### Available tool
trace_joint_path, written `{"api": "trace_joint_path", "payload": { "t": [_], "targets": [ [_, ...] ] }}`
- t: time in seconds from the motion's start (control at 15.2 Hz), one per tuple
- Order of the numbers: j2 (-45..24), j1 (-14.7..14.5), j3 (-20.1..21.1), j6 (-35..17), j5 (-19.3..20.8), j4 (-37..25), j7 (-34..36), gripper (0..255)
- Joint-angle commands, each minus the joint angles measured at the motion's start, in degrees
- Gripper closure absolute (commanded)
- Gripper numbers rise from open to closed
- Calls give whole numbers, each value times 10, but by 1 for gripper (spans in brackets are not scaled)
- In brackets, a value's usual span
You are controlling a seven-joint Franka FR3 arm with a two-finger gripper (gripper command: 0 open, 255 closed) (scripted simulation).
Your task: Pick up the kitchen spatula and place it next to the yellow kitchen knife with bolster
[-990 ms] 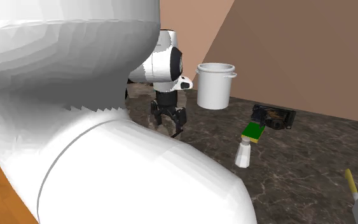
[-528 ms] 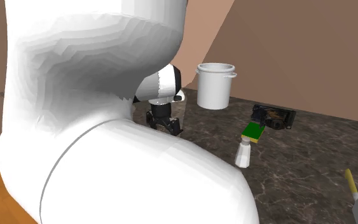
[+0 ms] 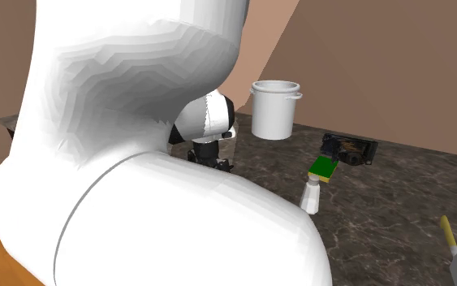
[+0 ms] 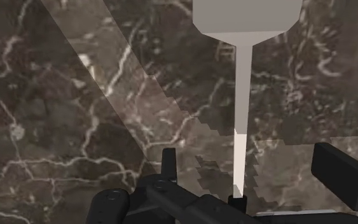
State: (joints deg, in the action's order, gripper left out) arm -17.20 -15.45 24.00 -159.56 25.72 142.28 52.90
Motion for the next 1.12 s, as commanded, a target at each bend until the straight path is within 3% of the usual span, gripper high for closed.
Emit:
{"api": "trace_joint_path", "payload": {
  "t": [0.0, 0.2, 0.26, 0.86, 1.06],
  "targets": [
    [-1, -1, -1, -1, 1, 0, 1, 0],
    [-1, -1, -1, -1, 1, 0, 1, 0],
    [-1, -1, -1, -1, 1, 0, 1, 255],
    [-1, -1, -1, -1, 1, 0, 1, 255],
    [25, 17, 23, 17, -32, 5, -25, 255]
  ]
}}
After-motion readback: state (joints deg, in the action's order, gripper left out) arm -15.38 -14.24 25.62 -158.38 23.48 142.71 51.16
